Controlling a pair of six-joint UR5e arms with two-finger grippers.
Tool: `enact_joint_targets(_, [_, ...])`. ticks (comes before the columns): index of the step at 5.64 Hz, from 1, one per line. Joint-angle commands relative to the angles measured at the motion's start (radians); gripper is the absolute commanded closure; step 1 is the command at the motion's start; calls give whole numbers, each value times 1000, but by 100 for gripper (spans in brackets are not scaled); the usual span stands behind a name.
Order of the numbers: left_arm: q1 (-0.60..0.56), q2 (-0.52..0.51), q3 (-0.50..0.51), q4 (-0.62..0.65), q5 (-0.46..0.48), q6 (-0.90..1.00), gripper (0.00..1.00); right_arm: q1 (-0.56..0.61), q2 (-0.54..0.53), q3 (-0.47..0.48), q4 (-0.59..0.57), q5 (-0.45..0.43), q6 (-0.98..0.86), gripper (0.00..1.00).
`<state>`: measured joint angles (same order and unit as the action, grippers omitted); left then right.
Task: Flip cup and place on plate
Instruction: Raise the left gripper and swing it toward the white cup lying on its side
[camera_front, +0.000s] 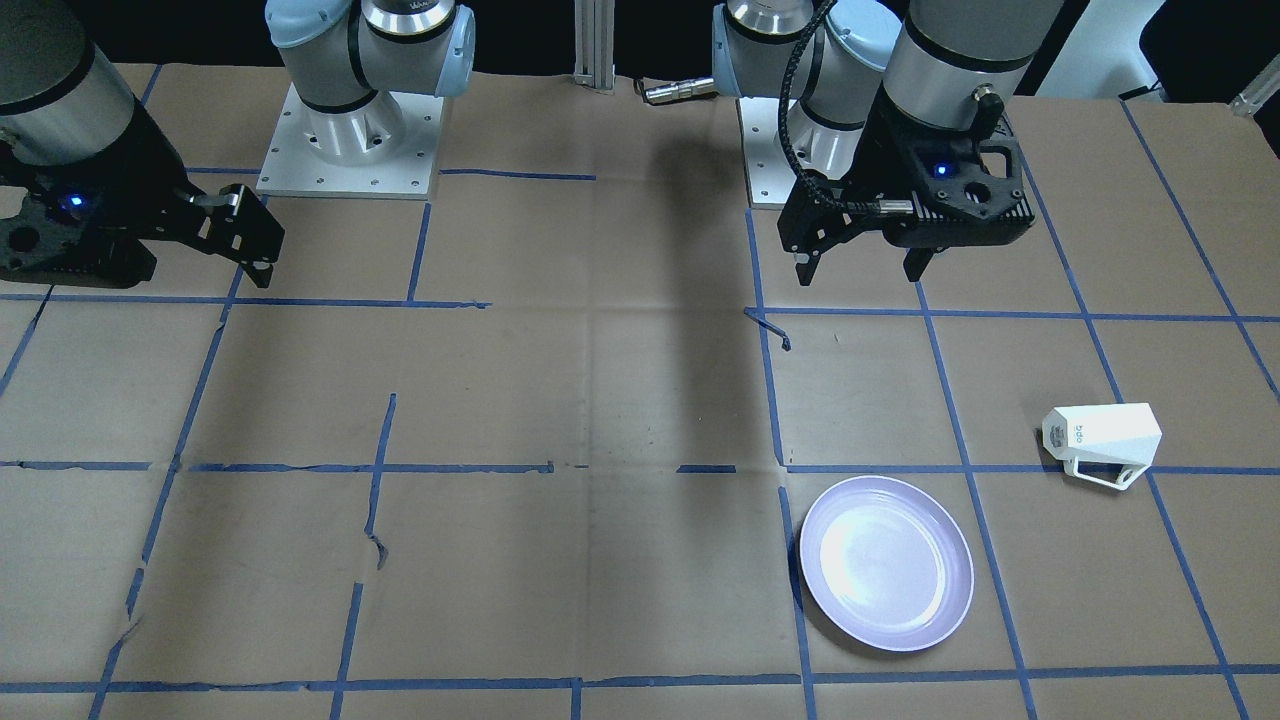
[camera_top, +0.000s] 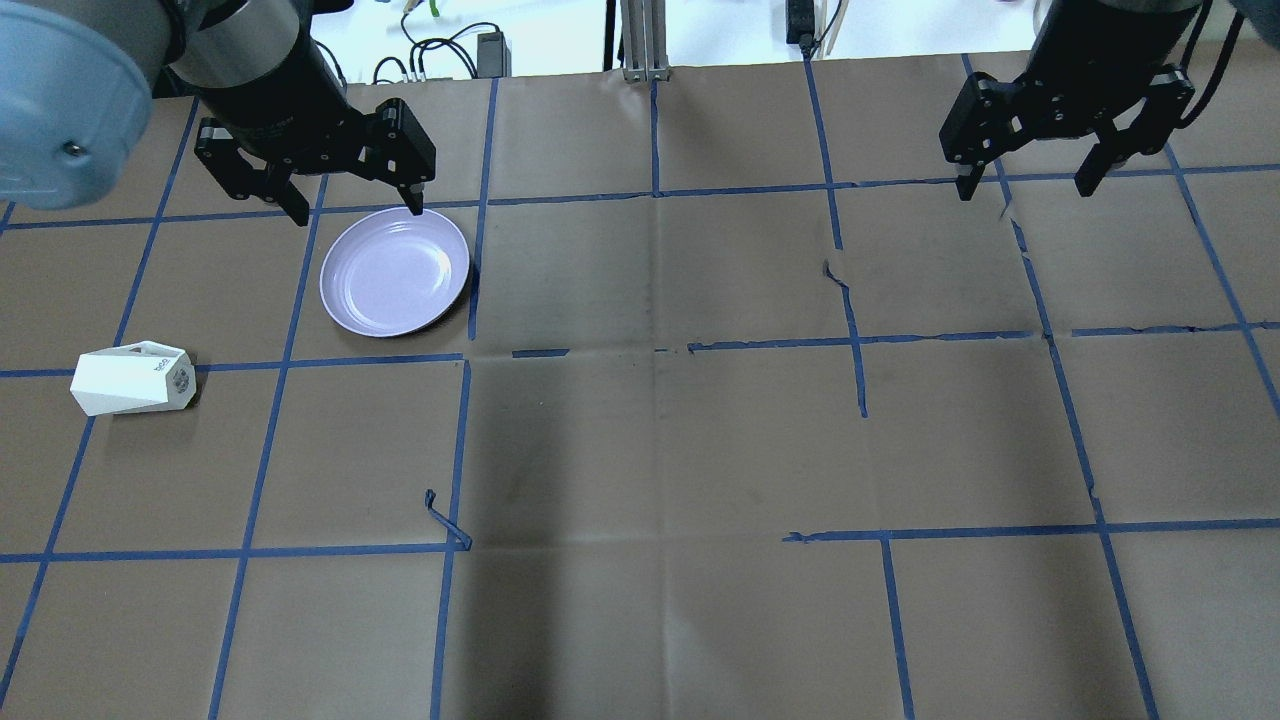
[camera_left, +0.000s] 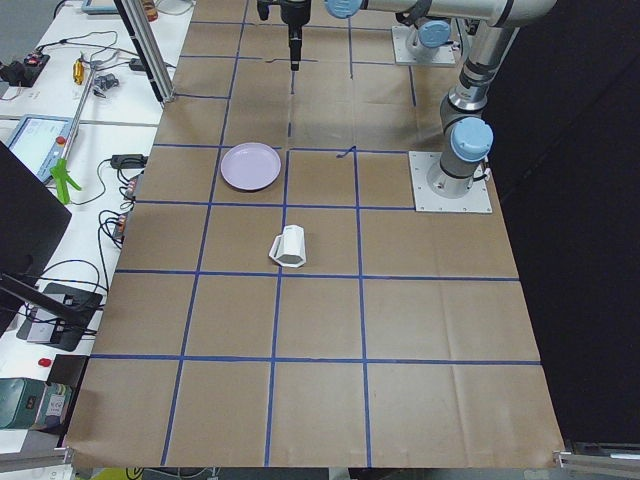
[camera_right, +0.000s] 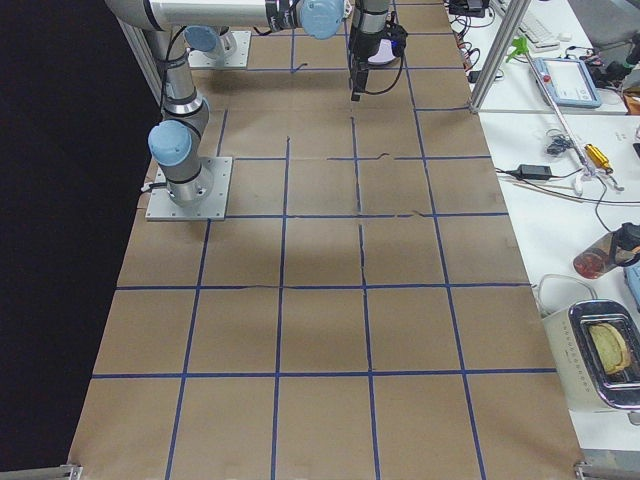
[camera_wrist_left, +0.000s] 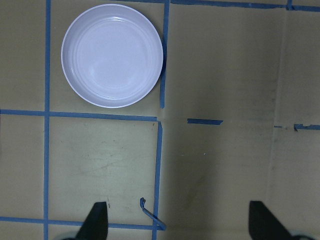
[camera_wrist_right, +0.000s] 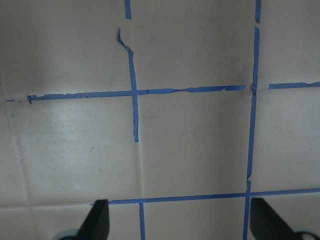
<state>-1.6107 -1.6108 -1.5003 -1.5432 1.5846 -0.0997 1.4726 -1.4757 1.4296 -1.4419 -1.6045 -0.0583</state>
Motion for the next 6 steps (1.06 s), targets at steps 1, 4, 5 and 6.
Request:
enact_joint_targets(1, [-2, 0, 0, 0, 0, 0, 1, 0, 0, 0, 0, 0, 0, 0])
enact_joint_targets(4, [1, 0, -1, -8, 11, -2, 1, 0, 0, 0, 0, 0, 0, 0])
enact_joint_targets(5, [52, -9, 5, 0, 8, 20, 1, 0, 0, 0, 0, 0, 0, 0])
enact_joint_targets(6, [177, -27, 41, 0, -3, 148, 1, 0, 0, 0, 0, 0, 0, 0])
